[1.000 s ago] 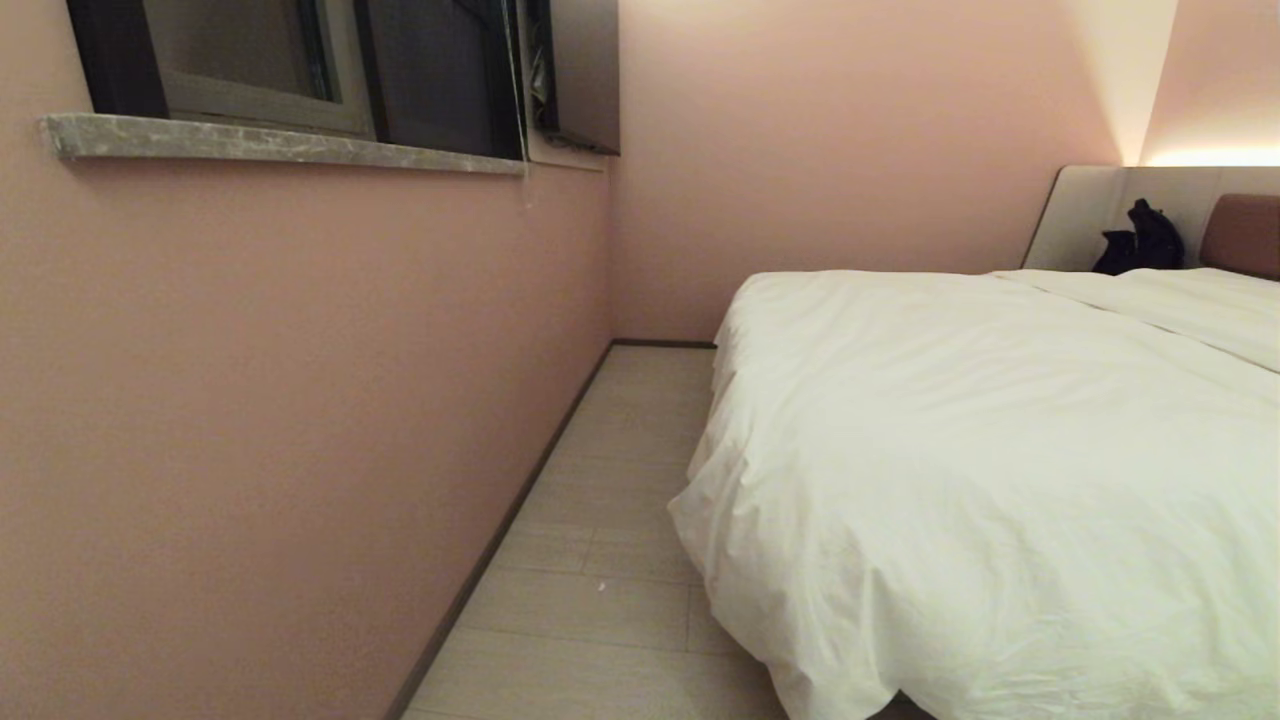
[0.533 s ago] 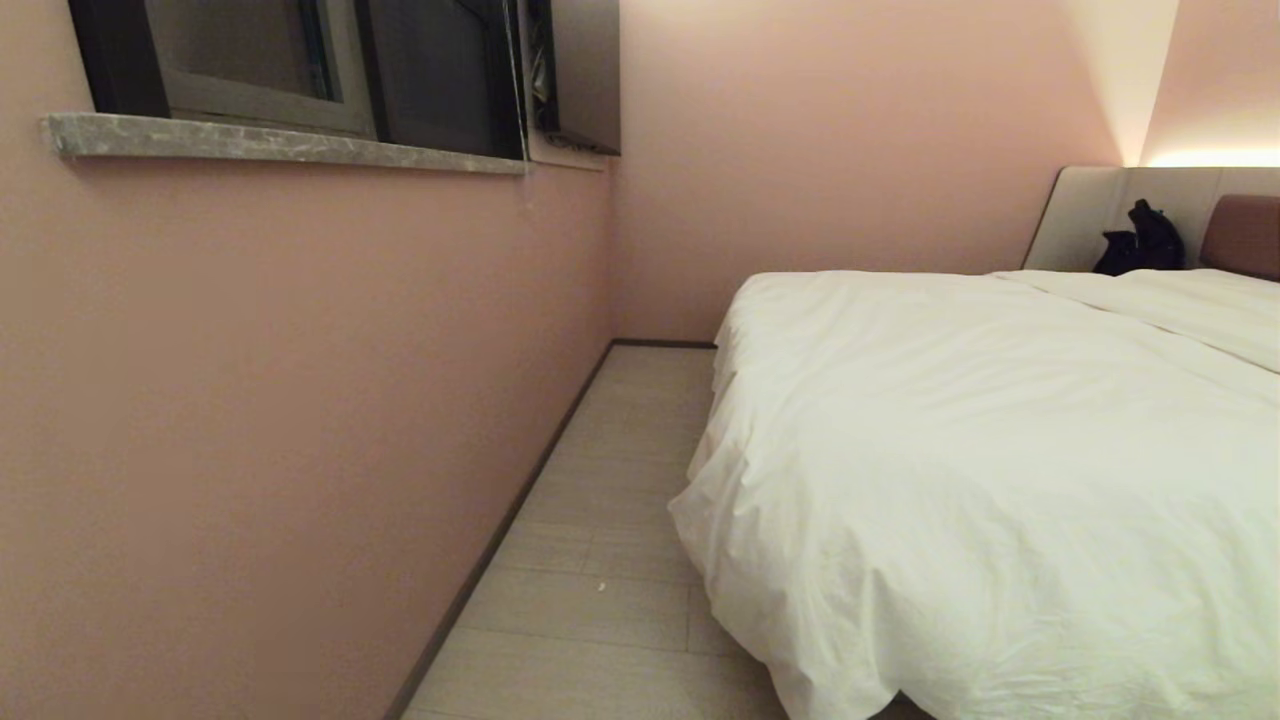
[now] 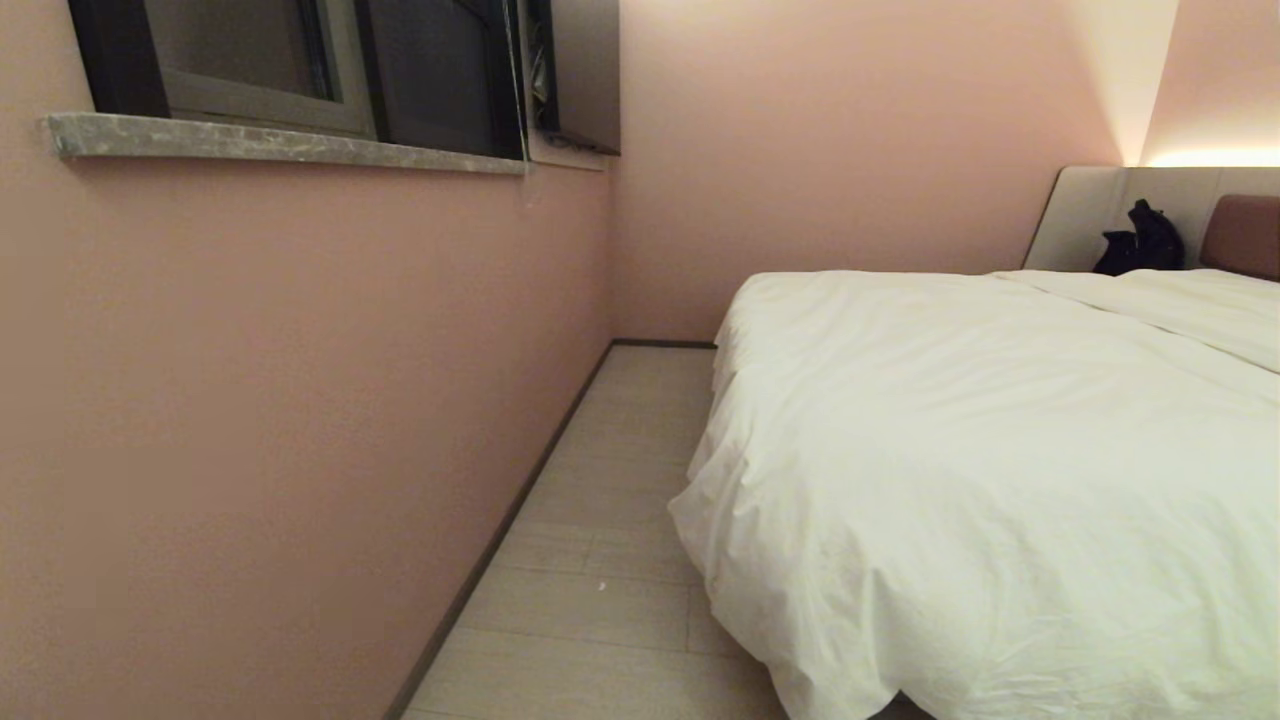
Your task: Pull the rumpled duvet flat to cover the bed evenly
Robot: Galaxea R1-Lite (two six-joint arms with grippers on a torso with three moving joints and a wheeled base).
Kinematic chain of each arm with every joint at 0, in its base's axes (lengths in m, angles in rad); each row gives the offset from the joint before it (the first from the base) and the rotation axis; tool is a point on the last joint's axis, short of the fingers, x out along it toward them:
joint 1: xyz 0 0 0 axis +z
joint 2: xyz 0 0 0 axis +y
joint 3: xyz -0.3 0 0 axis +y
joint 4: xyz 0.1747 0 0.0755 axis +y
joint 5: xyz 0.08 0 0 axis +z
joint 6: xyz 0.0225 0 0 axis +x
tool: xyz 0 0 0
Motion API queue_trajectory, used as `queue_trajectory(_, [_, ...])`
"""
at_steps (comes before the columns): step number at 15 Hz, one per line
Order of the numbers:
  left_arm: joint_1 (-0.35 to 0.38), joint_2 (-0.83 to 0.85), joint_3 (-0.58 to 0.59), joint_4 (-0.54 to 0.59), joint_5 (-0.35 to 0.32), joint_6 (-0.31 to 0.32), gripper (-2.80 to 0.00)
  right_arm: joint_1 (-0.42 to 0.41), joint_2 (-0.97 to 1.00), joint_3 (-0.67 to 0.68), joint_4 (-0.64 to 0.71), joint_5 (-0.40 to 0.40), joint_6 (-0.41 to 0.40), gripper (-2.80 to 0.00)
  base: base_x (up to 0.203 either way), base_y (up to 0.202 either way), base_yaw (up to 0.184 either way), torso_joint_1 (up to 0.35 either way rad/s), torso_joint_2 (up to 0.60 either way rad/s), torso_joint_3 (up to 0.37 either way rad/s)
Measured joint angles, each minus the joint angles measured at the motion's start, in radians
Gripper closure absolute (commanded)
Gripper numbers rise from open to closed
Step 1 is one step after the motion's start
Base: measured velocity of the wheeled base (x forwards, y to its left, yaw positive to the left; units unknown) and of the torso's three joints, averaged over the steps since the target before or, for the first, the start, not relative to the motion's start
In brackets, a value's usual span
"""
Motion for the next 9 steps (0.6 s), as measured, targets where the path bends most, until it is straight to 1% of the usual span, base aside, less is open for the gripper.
queue_trajectory(9, [0.000,0.000,0.000,0.000,0.000,0.000,0.00,0.000,0.000,0.000,0.000,0.000,0.000,0.00,0.000,0.000,0.000,0.000,0.00,0.000])
